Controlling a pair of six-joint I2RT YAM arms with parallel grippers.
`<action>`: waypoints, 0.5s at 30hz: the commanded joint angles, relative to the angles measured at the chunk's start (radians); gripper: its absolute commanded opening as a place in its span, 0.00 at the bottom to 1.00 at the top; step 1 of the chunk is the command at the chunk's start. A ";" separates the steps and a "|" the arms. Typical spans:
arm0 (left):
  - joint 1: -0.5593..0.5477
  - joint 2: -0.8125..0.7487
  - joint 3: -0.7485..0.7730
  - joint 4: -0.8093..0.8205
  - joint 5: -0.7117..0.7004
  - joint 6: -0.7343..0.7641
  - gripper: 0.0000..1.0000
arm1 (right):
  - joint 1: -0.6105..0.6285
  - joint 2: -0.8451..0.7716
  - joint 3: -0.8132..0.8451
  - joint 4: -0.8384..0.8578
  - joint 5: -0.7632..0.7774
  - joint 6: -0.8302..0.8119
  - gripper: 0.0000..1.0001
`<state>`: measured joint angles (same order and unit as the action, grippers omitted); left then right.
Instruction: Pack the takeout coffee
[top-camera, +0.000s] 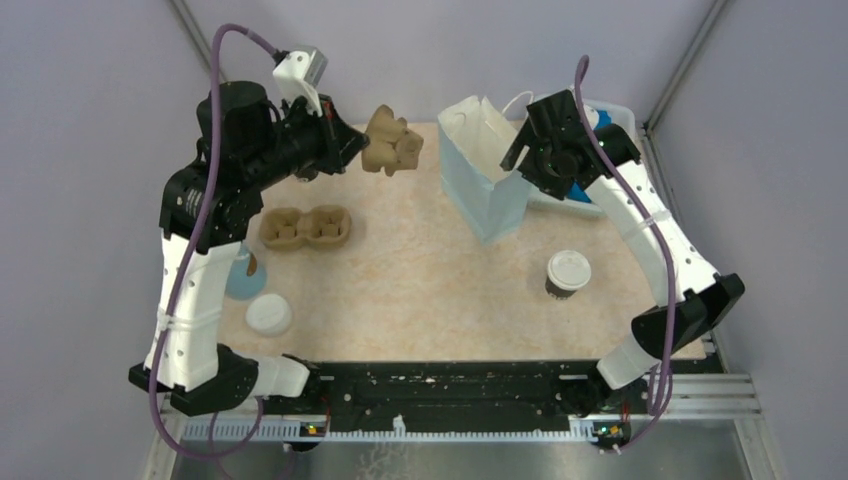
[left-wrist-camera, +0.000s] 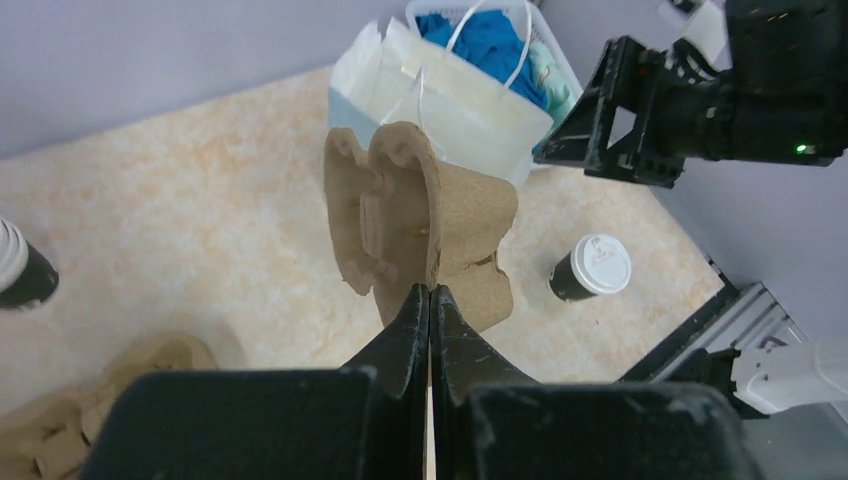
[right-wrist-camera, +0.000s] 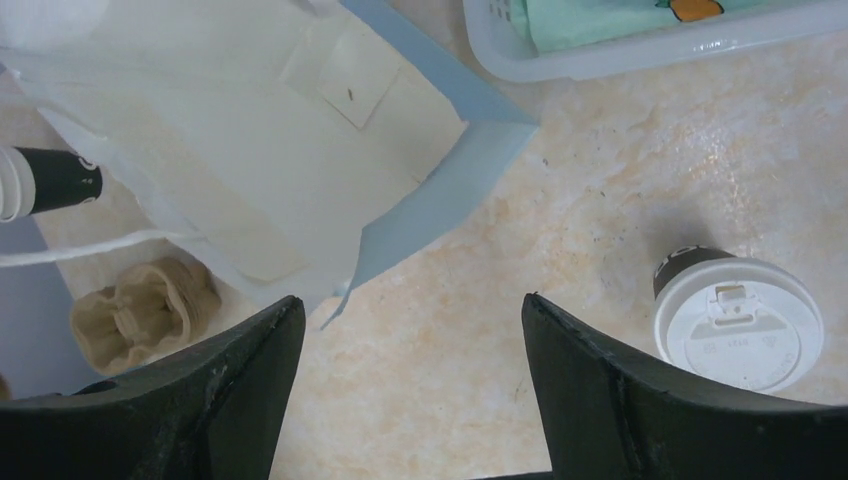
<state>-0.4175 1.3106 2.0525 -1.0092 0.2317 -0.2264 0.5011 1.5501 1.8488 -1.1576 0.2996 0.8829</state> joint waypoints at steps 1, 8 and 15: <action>-0.028 0.081 0.132 0.086 -0.034 0.080 0.00 | -0.017 0.052 0.095 0.010 0.069 0.053 0.78; -0.055 0.148 0.214 0.200 -0.051 0.086 0.00 | -0.016 0.133 0.140 -0.032 0.096 0.105 0.65; -0.092 0.217 0.291 0.287 -0.058 0.085 0.00 | -0.015 0.188 0.146 -0.027 0.103 0.116 0.47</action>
<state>-0.4870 1.5036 2.2776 -0.8467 0.1883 -0.1608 0.4942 1.7145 1.9472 -1.1835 0.3775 0.9840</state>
